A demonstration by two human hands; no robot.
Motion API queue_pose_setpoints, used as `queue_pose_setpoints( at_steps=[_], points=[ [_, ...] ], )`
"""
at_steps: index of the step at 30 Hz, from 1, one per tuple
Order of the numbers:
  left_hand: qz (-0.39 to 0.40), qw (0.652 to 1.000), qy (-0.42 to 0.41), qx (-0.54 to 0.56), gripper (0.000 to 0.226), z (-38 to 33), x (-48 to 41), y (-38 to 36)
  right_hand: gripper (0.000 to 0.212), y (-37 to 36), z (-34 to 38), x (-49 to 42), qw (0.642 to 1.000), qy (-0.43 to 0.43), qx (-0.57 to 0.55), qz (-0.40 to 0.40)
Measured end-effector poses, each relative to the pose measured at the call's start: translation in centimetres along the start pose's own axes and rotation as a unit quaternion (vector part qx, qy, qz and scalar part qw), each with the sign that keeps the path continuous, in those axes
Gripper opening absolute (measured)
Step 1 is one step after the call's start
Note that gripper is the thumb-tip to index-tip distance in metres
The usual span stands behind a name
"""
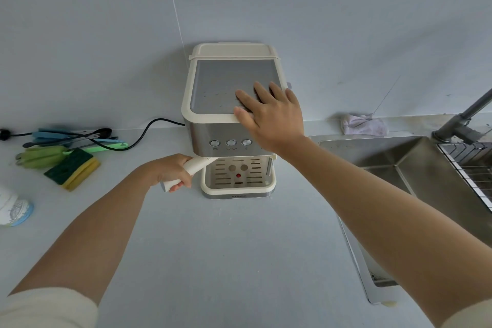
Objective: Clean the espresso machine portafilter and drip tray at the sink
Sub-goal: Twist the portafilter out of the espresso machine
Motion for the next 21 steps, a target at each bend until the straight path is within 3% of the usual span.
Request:
queue_pose_setpoints(
  at_steps=[6, 11, 21],
  points=[
    [0.007, 1.000, 0.027, 0.001, 0.021, 2.1, -0.2, -0.2, 0.049, 0.1, 0.0, 0.0, 1.000, -0.007, -0.003, 0.000],
    [-0.008, 0.996, 0.037, 0.075, 0.021, 3.9, 0.5, -3.4, 0.051, -0.3, 0.0, 0.0, 1.000, -0.016, -0.006, 0.024],
    [0.007, 0.996, 0.043, 0.079, 0.018, 3.3, 3.1, -10.6, 0.079, -1.1, -0.1, 0.3, 0.988, -0.041, 0.004, 0.148]
  ],
)
Point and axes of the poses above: each hand's wrist, its own x-axis away from the middle knuckle, its own y-axis out of the back of the hand, z = x × y, the point moved 10 cm from there along -x, towards the middle knuckle, and after that the axes turned 11 degrees about z, right-handed, at the moved point
